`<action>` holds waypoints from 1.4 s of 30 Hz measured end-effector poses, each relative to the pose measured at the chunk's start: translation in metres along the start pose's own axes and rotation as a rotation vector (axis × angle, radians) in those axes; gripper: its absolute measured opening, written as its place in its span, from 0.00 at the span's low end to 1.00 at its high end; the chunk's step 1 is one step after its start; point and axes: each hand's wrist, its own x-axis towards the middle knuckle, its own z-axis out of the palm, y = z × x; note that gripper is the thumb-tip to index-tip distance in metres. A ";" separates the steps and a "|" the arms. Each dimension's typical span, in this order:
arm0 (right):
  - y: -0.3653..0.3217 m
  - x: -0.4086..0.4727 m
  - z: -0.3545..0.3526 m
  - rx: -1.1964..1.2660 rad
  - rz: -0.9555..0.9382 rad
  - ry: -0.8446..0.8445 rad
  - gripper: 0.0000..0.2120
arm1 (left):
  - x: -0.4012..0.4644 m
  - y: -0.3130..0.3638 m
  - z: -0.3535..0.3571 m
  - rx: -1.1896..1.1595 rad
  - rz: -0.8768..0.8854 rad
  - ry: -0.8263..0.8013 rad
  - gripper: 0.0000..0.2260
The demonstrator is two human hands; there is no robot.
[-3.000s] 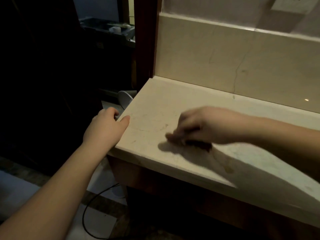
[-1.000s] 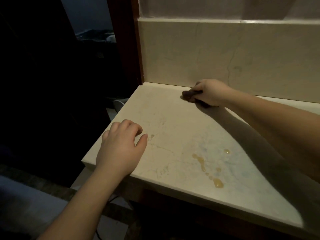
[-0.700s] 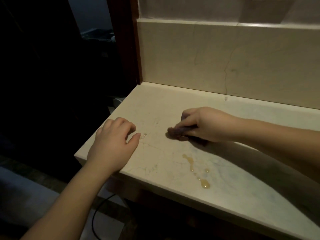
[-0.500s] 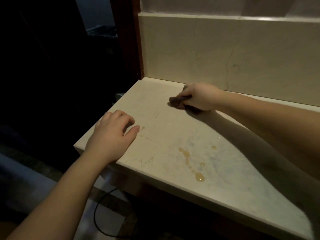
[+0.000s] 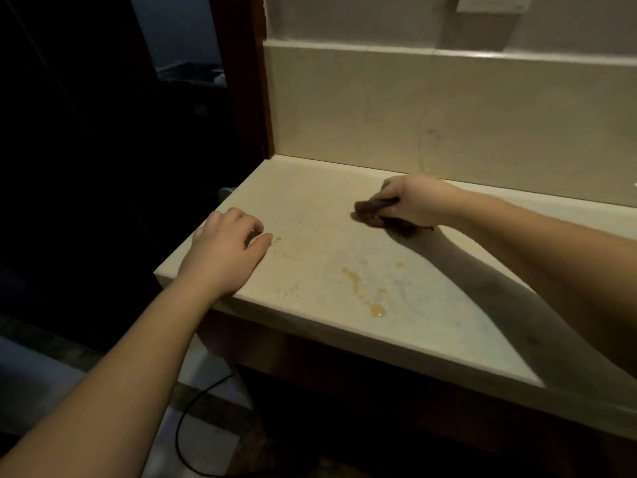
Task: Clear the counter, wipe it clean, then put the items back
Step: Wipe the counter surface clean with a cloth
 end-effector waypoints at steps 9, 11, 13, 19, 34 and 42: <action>-0.069 -0.054 0.020 0.075 -0.068 -0.011 0.12 | -0.001 -0.003 0.001 -0.025 0.013 0.032 0.16; -0.063 -0.044 0.015 0.027 0.002 -0.018 0.12 | -0.001 -0.004 0.001 -0.021 0.021 0.026 0.16; -0.049 -0.044 0.010 -0.007 0.110 0.020 0.12 | -0.001 -0.005 0.000 -0.021 0.027 0.018 0.16; -0.050 -0.103 0.011 0.019 0.233 0.095 0.13 | 0.000 -0.007 0.003 -0.044 0.040 0.023 0.15; -0.110 -0.071 0.030 0.111 0.090 0.065 0.11 | 0.002 -0.012 0.011 -0.061 0.030 0.012 0.15; -0.100 -0.100 0.013 0.007 0.055 -0.087 0.12 | 0.003 -0.014 0.005 -0.086 0.046 -0.016 0.15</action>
